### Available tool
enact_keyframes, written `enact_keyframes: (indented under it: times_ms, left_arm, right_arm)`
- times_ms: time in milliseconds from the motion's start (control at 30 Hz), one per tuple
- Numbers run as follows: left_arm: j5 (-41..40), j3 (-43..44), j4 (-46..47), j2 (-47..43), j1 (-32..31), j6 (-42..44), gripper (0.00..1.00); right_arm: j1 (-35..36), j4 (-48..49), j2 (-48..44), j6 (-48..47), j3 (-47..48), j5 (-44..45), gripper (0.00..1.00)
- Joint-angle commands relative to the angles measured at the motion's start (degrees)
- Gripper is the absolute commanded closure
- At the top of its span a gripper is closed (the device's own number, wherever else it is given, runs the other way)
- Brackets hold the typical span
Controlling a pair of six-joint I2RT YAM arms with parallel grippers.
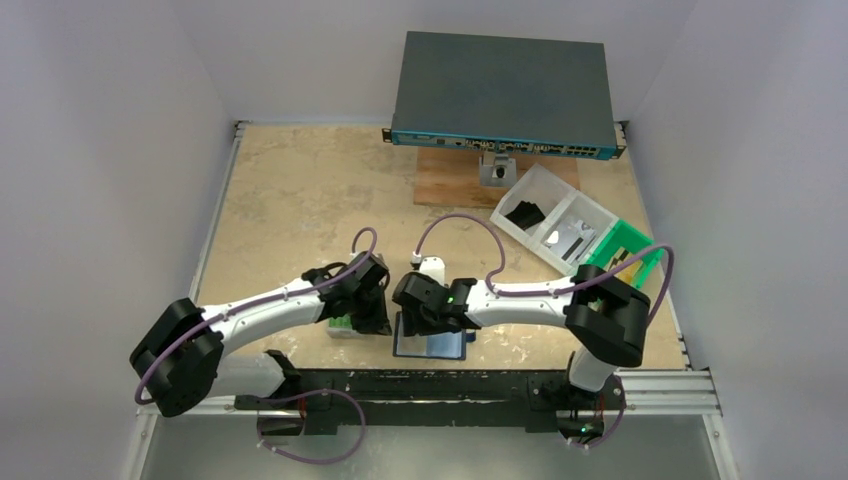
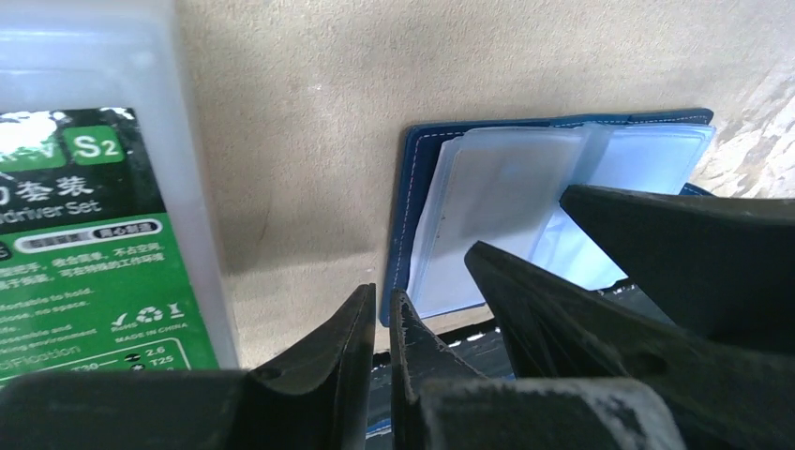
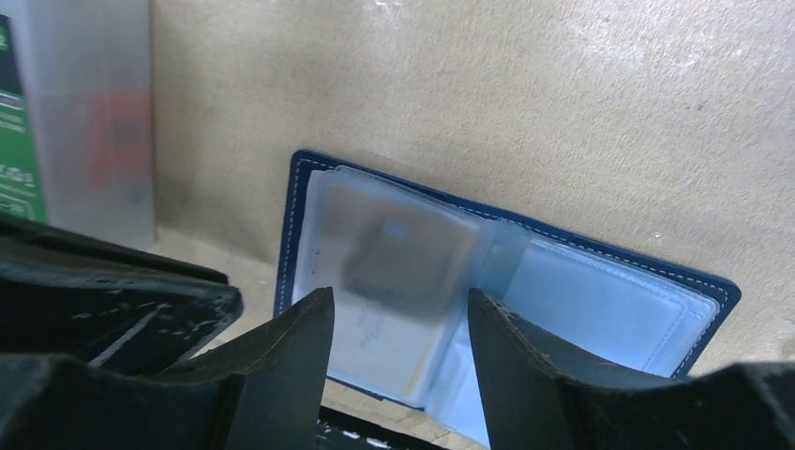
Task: Take the credit cards out of the card holder
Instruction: Remove the credit card from the card holder.
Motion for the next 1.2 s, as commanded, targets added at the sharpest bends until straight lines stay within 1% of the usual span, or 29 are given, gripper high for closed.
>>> enact_keyframes:
  times_ms: [0, 267, 400, 467, 667, 767, 833, 900, 1067, 1167]
  left_arm:
    - [-1.06, -0.99, 0.7, -2.39, 0.44, -0.96, 0.9]
    - [-0.56, -1.2, 1.32, -1.99, 0.45, -1.02, 0.91]
    - [-0.64, -1.15, 1.18, -1.84, 0.5, -1.0, 0.91]
    - [-0.64, -1.18, 1.09, -1.77, 0.49, -0.97, 0.91]
    - [-0.3, -0.98, 1.21, -1.18, 0.46, -0.91, 0.91]
    - [0.49, -0.49, 1.47, -0.25, 0.46, -0.34, 0.91]
    - [1.01, 0.03, 1.83, 0.59, 0.48, 0.19, 0.91]
    - [1.77, 0.63, 2.24, 1.36, 0.47, 0.89, 0.91]
    - [2.83, 2.94, 2.2, 3.86, 0.38, 2.57, 0.92]
    - [2.43, 4.19, 1.31, 6.06, 0.43, 3.11, 0.95]
  right_arm:
    - [0.55, -1.28, 1.48, -1.63, 3.14, 0.55, 0.45]
    - [1.33, -6.86, 8.54, -3.45, 7.22, 2.83, 0.44]
    - [1.29, -7.57, 11.41, -3.86, 6.36, 2.26, 0.45]
    - [1.33, -6.52, 12.41, -4.04, 5.18, 0.19, 0.5]
    - [0.88, 0.94, 12.91, -4.15, -0.23, -4.4, 0.67]
    - [0.04, 4.45, 12.29, -3.91, -2.97, -6.24, 0.84]
    - [-0.94, 7.52, 11.36, -3.78, -5.12, -8.25, 0.89]
    - [-1.69, 10.47, 10.25, -3.65, -7.17, -9.74, 0.9]
    - [-3.63, 18.56, 7.64, -3.58, -12.1, -14.1, 0.91]
    - [-4.84, 21.92, 6.63, -3.47, -14.08, -16.17, 0.91]
